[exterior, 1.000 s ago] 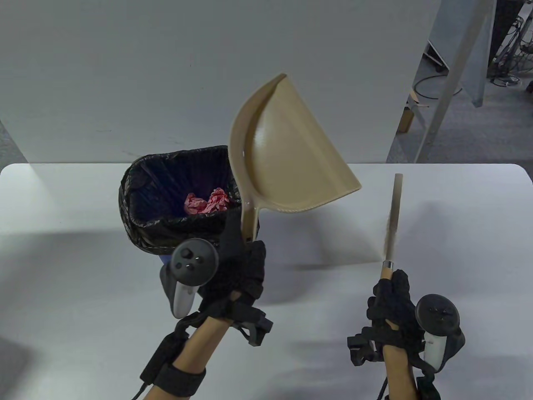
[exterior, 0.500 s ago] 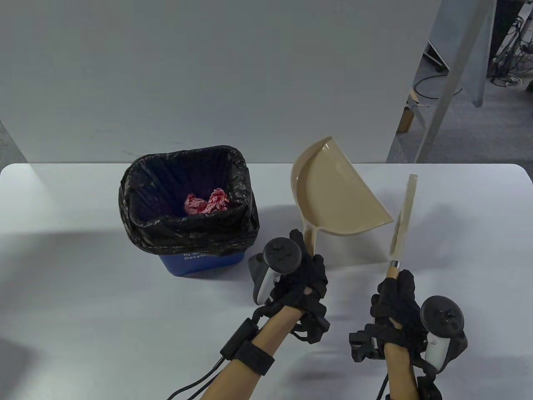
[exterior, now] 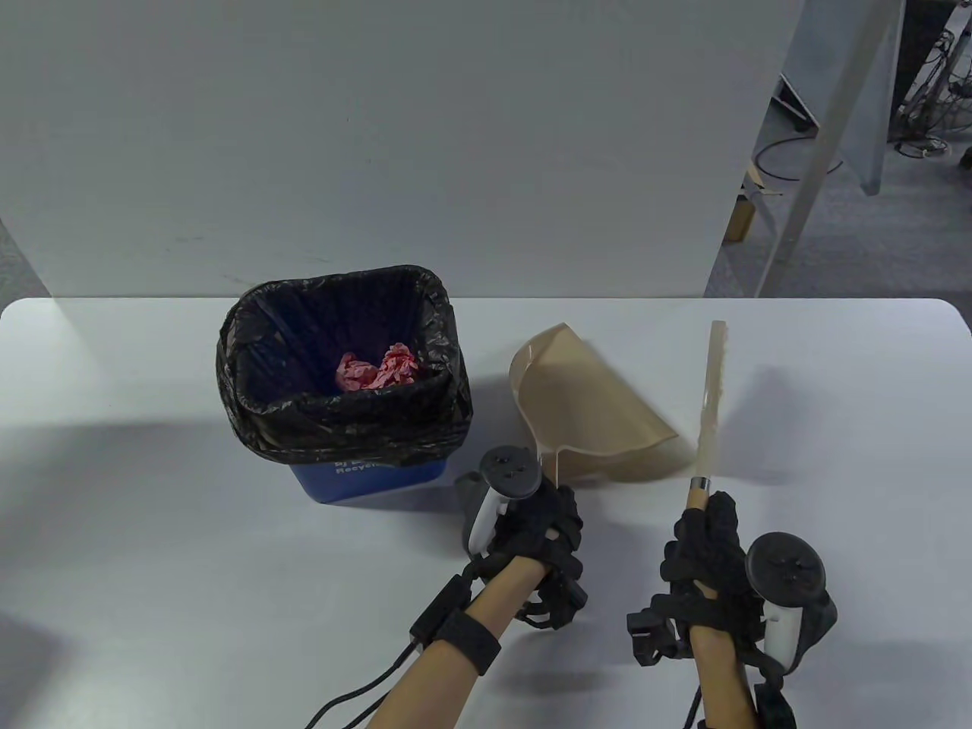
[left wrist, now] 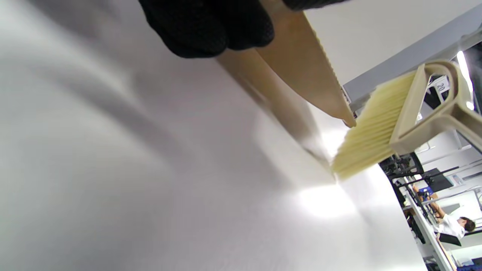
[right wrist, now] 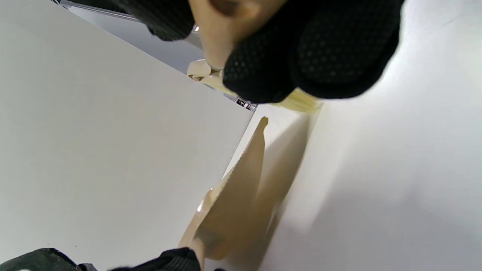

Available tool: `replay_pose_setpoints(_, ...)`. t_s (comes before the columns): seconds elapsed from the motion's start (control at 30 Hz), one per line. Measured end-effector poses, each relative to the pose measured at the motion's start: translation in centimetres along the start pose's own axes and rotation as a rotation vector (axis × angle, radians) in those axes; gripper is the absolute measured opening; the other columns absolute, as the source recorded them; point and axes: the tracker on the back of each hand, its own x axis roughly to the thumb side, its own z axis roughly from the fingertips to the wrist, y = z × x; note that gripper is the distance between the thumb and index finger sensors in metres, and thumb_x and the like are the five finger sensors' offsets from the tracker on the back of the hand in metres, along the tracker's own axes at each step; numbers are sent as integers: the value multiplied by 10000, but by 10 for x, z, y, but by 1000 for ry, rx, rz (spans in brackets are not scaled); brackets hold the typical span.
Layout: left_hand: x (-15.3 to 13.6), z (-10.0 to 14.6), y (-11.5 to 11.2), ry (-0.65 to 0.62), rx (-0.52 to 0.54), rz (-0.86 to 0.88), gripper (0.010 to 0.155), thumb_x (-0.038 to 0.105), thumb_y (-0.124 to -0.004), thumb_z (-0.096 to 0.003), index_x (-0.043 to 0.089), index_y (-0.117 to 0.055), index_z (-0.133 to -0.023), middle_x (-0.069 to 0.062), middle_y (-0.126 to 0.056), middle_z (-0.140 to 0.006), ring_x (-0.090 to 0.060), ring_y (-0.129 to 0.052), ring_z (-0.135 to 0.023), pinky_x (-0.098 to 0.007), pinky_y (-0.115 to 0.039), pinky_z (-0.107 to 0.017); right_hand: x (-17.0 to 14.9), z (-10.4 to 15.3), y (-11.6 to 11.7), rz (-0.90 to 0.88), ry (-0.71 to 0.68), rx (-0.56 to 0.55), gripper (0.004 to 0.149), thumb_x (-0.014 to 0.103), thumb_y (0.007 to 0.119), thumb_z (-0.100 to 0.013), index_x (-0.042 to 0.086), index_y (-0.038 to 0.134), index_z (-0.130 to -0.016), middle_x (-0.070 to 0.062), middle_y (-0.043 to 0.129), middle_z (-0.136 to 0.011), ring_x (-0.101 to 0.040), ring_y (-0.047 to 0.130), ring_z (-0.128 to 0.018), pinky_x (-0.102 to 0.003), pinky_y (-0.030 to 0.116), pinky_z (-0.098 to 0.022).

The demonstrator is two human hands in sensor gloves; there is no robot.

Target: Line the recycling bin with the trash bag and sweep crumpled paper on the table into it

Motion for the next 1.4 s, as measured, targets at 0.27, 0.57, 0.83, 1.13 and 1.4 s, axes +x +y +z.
replay_pose_setpoints(0.27, -5, -4, -4, 5, -17, -49, 832, 363, -527, -648, -15, 85, -1067, -286, -115, -1125, -182, -708, -972, -441, -745, -753, 1, 0, 2, 15, -10, 10, 619, 299, 551, -635, -55, 352, -1102, -281, 719, -912, -279, 917, -550, -446, 874, -388)
replay_pose_setpoints(0.57, -4, -5, -10, -69, -236, 128, 829, 526, -492, -654, 90, 17, -1141, -237, -80, -1196, -384, -462, -1177, -566, -572, -827, 1, 1, 3, 15, -12, 13, 615, 298, 552, -635, -52, 360, -1102, -281, 722, -912, -281, 919, -548, -448, 874, -385)
replay_pose_setpoints(0.83, -5, 12, 5, -115, 4, 7, 855, 524, -591, -609, 51, -126, -1148, -292, -164, -1183, -525, -477, -1112, -689, -535, -742, 2, 1, 4, 27, -20, 21, 614, 298, 554, -634, -49, 362, -1103, -280, 724, -912, -281, 919, -549, -448, 874, -387)
replay_pose_setpoints(1.13, 9, 65, 44, -297, -44, -493, 928, 633, -583, -584, 162, -44, -1174, -160, 21, -1245, -536, -43, -1107, -786, -203, -705, 12, 5, 12, 183, -134, 17, 588, 288, 597, -631, 28, 415, -1127, -277, 740, -913, -294, 921, -550, -463, 868, -392)
replay_pose_setpoints(1.4, -29, 114, 91, -300, -6, -648, 936, 676, -555, -580, 231, 23, -1166, -92, 67, -1252, -454, 104, -1060, -766, -78, -676, 20, 5, 38, 381, -211, 119, 570, 289, 645, -621, 91, 477, -1129, -264, 749, -921, -306, 920, -571, -483, 860, -417)
